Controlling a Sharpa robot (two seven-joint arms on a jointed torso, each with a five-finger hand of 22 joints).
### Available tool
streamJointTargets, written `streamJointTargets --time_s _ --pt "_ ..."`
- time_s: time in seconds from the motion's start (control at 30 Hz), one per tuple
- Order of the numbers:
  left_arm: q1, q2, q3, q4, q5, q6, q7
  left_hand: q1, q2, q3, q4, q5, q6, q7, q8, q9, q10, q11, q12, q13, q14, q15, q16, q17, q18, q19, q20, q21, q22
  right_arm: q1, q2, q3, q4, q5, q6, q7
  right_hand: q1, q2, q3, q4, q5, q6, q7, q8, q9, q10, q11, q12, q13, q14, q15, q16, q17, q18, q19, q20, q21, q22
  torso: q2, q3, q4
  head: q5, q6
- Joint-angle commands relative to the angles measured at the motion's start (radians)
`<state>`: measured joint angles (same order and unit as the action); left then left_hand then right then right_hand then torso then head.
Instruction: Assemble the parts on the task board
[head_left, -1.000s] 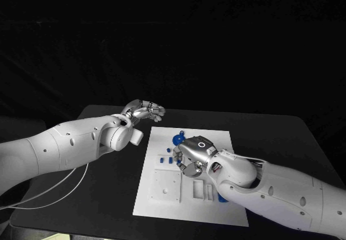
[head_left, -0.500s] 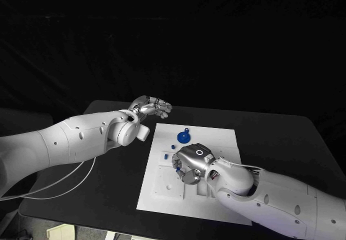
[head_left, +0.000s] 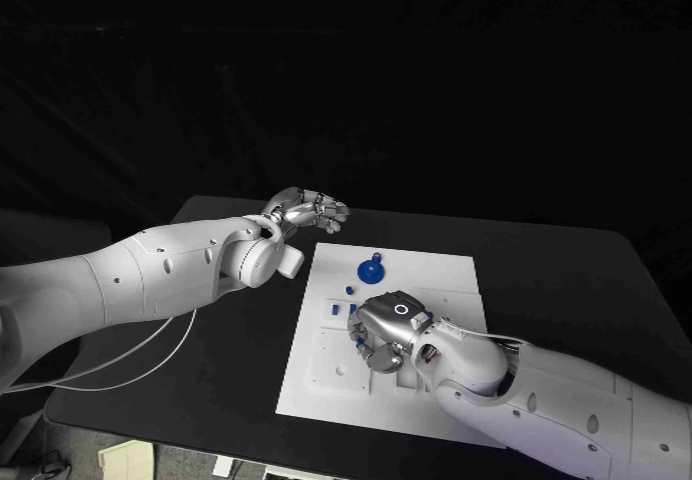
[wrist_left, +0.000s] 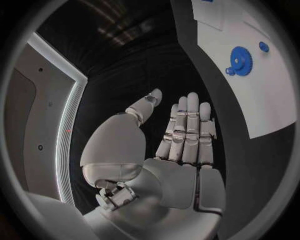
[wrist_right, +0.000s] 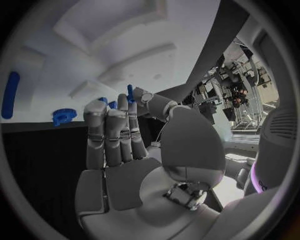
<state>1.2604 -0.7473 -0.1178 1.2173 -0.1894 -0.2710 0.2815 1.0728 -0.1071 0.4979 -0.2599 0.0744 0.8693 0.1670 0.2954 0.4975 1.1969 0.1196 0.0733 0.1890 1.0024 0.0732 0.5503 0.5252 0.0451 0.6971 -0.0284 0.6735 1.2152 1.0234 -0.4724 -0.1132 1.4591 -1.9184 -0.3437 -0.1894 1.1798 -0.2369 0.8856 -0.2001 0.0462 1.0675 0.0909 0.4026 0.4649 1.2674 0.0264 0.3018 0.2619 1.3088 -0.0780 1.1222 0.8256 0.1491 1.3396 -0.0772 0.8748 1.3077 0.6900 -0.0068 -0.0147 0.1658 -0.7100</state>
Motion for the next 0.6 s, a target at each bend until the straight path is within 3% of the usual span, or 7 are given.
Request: streamJointTargets --time_s 0.03,0.6 --pt "0.002 0.002 0.001 0.005 0.006 0.008 0.01 -0.004 0.004 -0.005 0.001 -0.001 -0.006 -0.001 0.004 -0.001 0.002 -0.001 0.0 -0.002 0.006 -0.002 -0.005 0.002 0.008 0.007 0.001 -0.003 0.002 -0.006 0.002 -0.004 -0.003 -0.015 0.016 0.007 0.001 0.008 0.002 0.002 0.003 0.003 0.0 0.002 0.002 0.009 -0.002 0.004 0.002 -0.005 -0.009 0.003 0.0 0.113 0.0 -0.006 0.005 0.02 0.0 0.0008 0.0001 0.001 -0.003" --pt "0.002 0.005 0.001 0.002 0.006 0.011 0.008 -0.006 0.005 -0.006 0.002 -0.001 -0.007 0.0 0.004 -0.001 0.002 -0.001 0.0 -0.003 0.007 -0.002 -0.008 0.005 0.008 0.008 0.001 -0.005 0.002 -0.014 0.005 -0.007 -0.01 -0.015 0.019 0.006 0.001 0.009 0.002 0.002 0.003 0.003 0.0 0.001 0.002 0.008 -0.002 0.004 0.003 -0.005 -0.009 0.003 0.0 0.113 0.0 -0.006 0.005 0.02 -0.001 0.0013 -0.0006 0.002 -0.006"
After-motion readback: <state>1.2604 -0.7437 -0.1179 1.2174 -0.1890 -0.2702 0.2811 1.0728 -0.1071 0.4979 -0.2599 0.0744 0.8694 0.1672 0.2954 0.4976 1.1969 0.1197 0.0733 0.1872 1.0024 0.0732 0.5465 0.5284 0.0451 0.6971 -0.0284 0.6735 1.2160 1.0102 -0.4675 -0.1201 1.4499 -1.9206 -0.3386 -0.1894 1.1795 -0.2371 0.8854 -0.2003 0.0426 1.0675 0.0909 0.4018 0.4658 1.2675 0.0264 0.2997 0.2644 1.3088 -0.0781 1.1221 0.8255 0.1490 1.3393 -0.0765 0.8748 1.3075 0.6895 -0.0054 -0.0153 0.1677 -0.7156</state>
